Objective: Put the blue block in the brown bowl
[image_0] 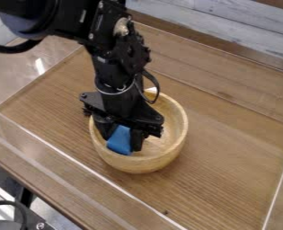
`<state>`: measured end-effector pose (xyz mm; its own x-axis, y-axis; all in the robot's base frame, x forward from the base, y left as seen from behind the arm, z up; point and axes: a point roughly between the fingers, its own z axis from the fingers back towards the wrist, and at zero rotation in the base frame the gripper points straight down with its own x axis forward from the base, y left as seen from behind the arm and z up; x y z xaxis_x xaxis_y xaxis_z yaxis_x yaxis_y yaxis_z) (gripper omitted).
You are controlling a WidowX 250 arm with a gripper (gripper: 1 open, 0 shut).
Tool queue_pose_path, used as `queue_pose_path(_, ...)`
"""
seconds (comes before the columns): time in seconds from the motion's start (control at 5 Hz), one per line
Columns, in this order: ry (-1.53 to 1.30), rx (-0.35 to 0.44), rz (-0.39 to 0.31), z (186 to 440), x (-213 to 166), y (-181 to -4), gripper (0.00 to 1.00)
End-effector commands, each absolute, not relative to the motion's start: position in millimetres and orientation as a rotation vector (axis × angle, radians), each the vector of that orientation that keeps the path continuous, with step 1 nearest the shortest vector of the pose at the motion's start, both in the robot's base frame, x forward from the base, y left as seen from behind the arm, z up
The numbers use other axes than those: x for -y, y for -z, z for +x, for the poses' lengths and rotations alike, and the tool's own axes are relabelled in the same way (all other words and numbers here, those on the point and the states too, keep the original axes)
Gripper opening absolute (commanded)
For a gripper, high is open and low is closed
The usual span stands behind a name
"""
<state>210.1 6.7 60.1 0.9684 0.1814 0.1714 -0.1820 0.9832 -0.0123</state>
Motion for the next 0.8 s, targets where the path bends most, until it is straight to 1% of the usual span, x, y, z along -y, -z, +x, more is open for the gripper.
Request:
queue_pose_path(0.0,-0.189,0.220,-0.004,224.3,-7.2,-74.7,1.00)
queue_pose_path(0.6,-0.209,0.210,-0.036,228.7,-0.2,-89.9,1.00)
